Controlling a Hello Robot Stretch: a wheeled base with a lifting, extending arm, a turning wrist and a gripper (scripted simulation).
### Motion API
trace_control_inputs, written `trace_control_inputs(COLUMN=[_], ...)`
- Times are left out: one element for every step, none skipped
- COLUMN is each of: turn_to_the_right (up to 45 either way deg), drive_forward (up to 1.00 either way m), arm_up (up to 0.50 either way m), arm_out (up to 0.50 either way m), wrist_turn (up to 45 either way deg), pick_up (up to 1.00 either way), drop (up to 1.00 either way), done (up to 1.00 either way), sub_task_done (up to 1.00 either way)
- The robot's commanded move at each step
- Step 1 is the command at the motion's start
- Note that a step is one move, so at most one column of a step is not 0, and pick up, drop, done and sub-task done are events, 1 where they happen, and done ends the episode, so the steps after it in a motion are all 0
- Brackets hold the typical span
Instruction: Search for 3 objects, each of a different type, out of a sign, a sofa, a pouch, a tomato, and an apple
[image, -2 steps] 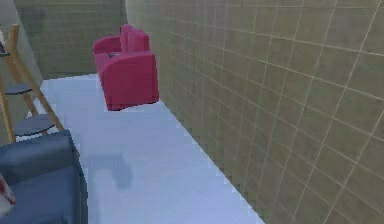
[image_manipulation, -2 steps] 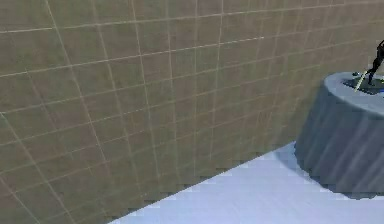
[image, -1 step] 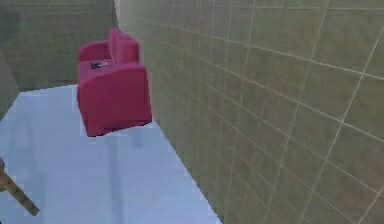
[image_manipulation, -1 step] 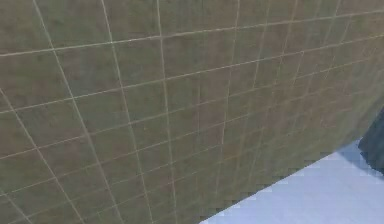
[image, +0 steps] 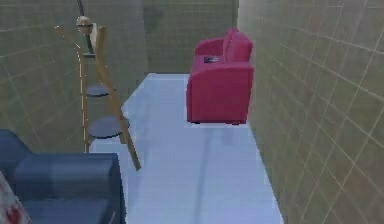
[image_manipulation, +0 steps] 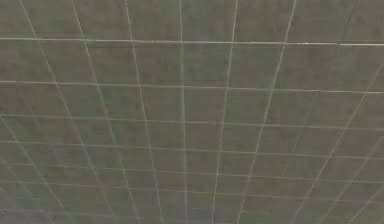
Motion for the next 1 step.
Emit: trace_control_inputs(turn_to_the_right=[0.0], drive_forward=[1.0], arm_up=[0.0], arm_out=[0.0], wrist_turn=[0.0], pick_up=[0.0], drop=[0.0], done=[0.0], sub_task_done=[0.0])
